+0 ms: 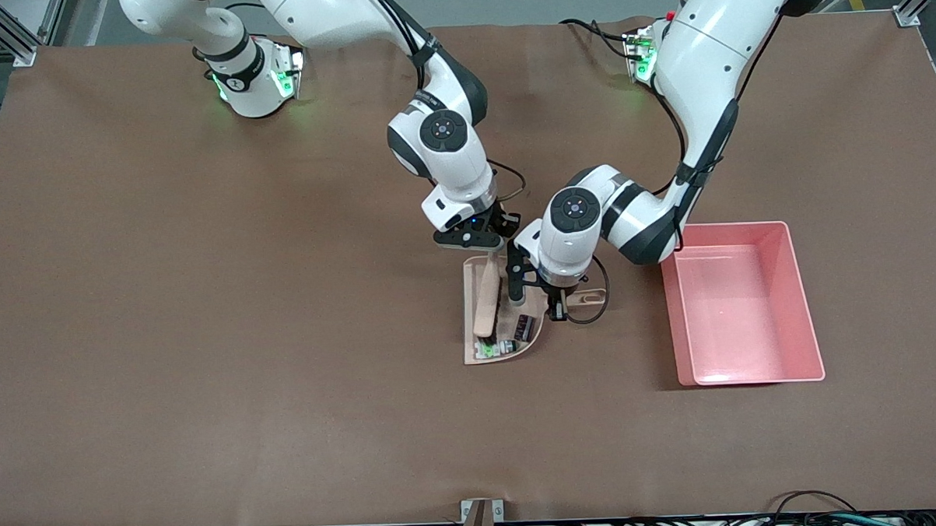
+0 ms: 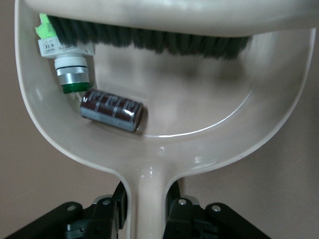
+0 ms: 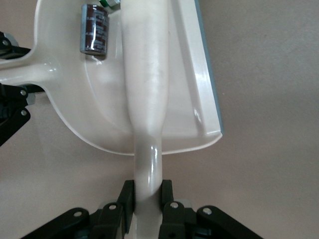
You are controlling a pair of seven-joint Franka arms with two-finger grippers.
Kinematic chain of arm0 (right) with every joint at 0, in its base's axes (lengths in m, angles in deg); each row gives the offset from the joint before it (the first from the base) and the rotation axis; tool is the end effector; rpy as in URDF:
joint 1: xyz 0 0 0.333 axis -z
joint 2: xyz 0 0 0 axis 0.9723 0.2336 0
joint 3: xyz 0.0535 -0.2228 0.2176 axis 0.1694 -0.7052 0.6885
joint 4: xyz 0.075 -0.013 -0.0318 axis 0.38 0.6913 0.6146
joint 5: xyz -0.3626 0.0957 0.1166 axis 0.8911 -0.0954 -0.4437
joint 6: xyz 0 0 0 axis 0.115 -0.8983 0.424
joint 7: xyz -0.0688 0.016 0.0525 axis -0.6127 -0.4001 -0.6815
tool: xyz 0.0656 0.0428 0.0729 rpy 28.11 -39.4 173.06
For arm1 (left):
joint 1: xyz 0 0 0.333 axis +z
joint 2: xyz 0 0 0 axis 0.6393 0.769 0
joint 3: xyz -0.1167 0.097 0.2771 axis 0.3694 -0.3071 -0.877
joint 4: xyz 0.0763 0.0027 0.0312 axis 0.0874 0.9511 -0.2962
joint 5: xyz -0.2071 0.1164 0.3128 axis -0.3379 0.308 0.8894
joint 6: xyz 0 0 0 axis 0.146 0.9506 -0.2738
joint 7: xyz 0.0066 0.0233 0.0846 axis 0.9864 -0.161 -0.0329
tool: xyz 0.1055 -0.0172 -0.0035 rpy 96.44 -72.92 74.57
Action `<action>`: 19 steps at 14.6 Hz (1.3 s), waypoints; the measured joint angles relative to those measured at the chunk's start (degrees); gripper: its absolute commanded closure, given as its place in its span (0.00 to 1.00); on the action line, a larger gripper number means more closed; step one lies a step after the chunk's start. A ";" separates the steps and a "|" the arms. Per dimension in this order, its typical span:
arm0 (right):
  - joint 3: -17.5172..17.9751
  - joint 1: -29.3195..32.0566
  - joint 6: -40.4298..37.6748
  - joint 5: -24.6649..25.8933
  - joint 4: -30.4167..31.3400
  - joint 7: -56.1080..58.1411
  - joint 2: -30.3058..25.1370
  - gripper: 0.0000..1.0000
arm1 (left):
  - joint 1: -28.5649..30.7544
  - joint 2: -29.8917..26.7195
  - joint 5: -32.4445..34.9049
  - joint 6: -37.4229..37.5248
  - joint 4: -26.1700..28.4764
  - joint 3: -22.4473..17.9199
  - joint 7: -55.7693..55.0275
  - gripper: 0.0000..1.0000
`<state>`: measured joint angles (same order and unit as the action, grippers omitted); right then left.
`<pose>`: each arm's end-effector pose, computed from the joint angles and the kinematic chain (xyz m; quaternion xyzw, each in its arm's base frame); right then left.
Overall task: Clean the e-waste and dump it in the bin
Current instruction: 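Lower the brush back onto the table with the right gripper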
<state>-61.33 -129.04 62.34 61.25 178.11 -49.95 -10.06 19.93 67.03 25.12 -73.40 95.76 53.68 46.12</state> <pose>0.4594 0.5405 0.2696 -0.9881 0.1110 -0.0220 0.1045 0.5685 -0.3782 0.2225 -0.6897 0.7212 -0.0410 0.0496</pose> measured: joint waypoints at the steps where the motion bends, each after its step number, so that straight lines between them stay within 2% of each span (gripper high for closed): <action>1: -0.09 0.11 -1.90 0.00 -0.88 -0.12 -0.02 1.00 | 0.00 0.00 0.01 0.00 -0.01 0.00 0.00 0.90; 4: -0.83 1.22 -5.50 0.00 -2.47 -0.14 -0.83 1.00 | 0.08 0.05 0.01 -0.01 -0.05 -0.01 0.00 0.92; 8: -1.18 5.48 -12.00 0.01 -2.49 2.84 -4.53 1.00 | 0.18 0.05 0.02 -0.04 -0.09 -0.01 0.00 0.96; 11: -1.41 8.93 -14.41 0.39 0.52 7.34 -8.34 1.00 | 0.33 0.06 0.02 -0.08 -0.19 -0.01 0.00 0.97; 15: -1.70 14.45 -14.53 5.48 12.48 12.49 -17.30 1.00 | 1.42 0.07 0.02 -0.28 -0.46 0.55 0.01 0.99; 19: -1.73 19.90 -11.86 8.33 29.59 15.83 -29.62 1.00 | 2.85 0.07 0.02 -2.66 -0.52 1.51 0.02 0.99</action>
<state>-63.06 -109.15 50.48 69.58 207.70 -34.12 -39.69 22.78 67.10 25.15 -76.06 95.25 55.19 46.14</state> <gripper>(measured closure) 0.736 0.661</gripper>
